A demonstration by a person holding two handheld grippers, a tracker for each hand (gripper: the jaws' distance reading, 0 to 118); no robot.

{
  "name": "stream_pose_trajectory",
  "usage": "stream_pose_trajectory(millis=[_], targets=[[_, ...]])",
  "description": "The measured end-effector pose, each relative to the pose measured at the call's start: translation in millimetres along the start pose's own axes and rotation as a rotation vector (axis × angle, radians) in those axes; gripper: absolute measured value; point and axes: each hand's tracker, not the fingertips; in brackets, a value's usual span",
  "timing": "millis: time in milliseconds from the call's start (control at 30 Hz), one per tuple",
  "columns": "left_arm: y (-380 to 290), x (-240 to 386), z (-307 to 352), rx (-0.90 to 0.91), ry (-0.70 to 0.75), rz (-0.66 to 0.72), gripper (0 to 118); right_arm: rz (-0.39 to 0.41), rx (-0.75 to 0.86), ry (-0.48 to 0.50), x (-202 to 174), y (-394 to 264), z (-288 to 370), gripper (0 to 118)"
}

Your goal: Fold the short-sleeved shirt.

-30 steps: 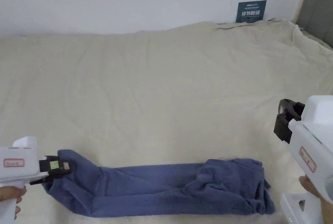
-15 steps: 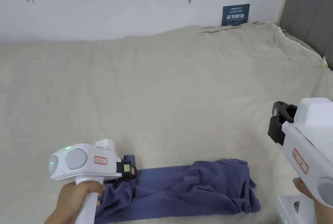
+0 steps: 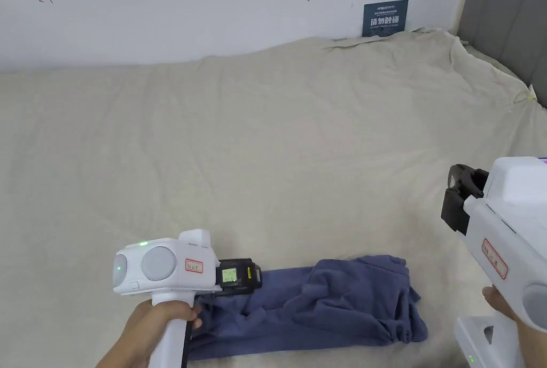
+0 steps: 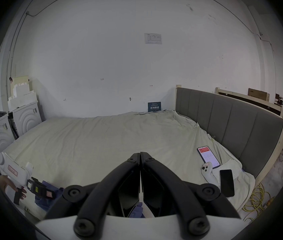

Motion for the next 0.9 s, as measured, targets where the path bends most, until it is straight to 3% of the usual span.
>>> stream_pose_trajectory(millis=[200,400,433,467,500,567,600,900], targets=[[4,-16,56,0.22,0.017,0.005,118,0.004,0.001,0.009,-4,2,1,0],[-5,-46,83,0.308,0.183,-0.028,116,0.001,0.01,0.013,-5,6,4,0],[-8,-51,84,0.316,0.184,-0.022,110,0.001,0.01,0.014,-5,7,4,0],[-13,-56,82,0.328,0.191,-0.025,93,0.0,0.012,0.015,-5,7,4,0],[-18,-61,80,0.338,0.196,-0.041,73,-0.001,0.013,0.014,-5,8,4,0],[-25,-69,67,0.334,0.2,-0.037,14,-0.001,0.015,0.013,-5,8,5,0],[-28,-72,60,0.325,0.202,-0.026,2,-0.002,0.015,0.011,-5,8,5,0],[-52,-68,-13,0.228,0.191,-0.056,0,-0.007,0.007,0.002,-1,9,7,0]])
